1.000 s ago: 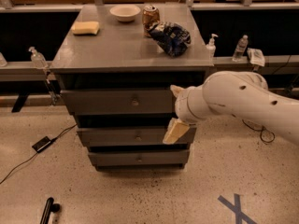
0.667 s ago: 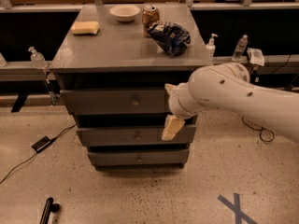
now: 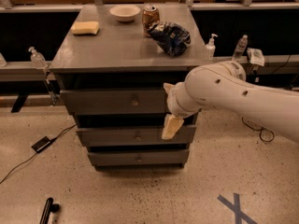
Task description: Open top drawer
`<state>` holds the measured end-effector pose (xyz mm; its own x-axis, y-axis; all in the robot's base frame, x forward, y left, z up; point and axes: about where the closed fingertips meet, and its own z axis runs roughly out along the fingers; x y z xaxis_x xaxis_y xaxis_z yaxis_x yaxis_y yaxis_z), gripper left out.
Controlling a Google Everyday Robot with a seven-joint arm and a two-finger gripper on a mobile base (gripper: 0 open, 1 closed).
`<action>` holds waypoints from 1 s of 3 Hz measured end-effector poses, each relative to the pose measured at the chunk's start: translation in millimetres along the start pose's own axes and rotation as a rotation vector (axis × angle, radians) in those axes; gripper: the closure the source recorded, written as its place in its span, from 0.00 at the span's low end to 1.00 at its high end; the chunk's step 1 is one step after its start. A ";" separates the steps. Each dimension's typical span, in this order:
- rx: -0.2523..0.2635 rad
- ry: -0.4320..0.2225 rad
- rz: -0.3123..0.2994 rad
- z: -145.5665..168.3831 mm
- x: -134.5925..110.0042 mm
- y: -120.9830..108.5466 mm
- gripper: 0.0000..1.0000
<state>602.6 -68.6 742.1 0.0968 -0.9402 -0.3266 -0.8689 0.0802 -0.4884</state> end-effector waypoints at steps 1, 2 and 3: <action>0.059 0.059 -0.037 -1.1 1.3 -3.2 0.00; 0.090 0.137 -0.087 10.8 1.3 1.9 0.00; 0.125 0.235 -0.104 26.7 41.1 -26.1 0.00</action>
Offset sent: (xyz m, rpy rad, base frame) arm 0.0308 -0.0209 -0.0149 -0.3857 -0.2467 -0.1065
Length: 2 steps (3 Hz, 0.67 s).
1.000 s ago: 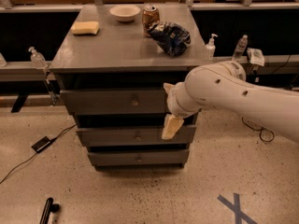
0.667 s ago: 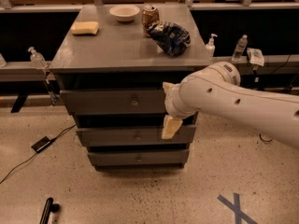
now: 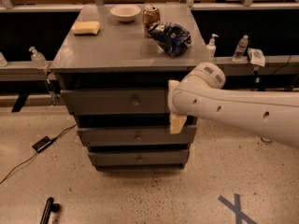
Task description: Open top drawer
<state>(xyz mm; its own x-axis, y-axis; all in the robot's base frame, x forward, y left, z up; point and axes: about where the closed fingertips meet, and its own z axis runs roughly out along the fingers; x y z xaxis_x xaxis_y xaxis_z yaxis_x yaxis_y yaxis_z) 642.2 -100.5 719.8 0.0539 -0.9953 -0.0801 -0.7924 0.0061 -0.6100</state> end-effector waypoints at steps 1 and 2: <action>0.018 0.006 -0.015 19.7 13.9 -27.8 0.00; -0.007 -0.003 -0.030 43.7 21.5 -46.0 0.00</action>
Offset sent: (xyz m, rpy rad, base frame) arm 0.1098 -0.0210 -0.0167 -0.0244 0.0365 0.0822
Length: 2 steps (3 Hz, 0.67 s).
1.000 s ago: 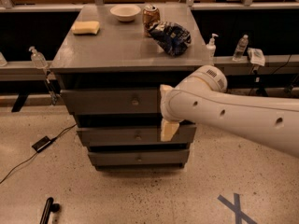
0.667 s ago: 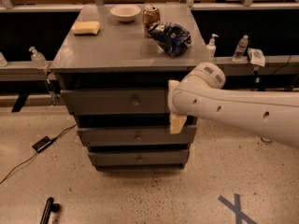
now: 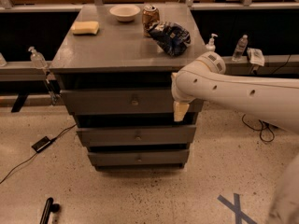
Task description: Open top drawer
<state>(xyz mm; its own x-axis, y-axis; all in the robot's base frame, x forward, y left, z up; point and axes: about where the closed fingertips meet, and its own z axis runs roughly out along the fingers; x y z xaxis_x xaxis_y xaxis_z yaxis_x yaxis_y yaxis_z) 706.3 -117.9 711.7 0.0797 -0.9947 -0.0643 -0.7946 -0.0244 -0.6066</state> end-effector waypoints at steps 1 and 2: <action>-0.078 -0.017 -0.029 45.2 6.2 -8.3 0.00; -0.114 -0.016 -0.055 68.7 7.0 -10.2 0.00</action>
Offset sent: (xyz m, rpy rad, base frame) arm 0.0703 0.0015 -0.0654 -0.0514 0.1407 0.0865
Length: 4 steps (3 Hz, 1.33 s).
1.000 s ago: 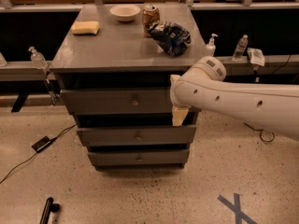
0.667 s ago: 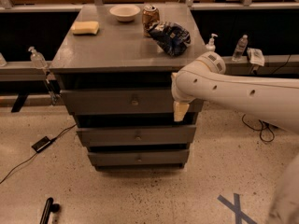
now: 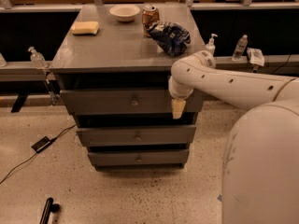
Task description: Open top drawer
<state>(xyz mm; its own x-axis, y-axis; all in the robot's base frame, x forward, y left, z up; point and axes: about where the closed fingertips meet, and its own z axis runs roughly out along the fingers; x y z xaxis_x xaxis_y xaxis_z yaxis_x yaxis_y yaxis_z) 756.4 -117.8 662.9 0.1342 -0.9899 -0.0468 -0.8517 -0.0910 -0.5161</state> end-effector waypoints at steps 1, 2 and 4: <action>-0.012 -0.010 -0.009 17.9 0.4 1.2 0.00; -0.015 -0.030 -0.025 23.0 -6.3 10.5 0.00; -0.040 -0.051 -0.039 22.5 -14.5 35.1 0.00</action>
Offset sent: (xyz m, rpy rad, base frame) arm -0.0069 0.0144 -0.0289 0.0189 0.0103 0.0649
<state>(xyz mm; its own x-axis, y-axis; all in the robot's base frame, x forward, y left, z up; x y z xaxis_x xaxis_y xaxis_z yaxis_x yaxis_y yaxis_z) 735.9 -104.2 626.2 0.1927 -0.9787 -0.0710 -0.8646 -0.1351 -0.4839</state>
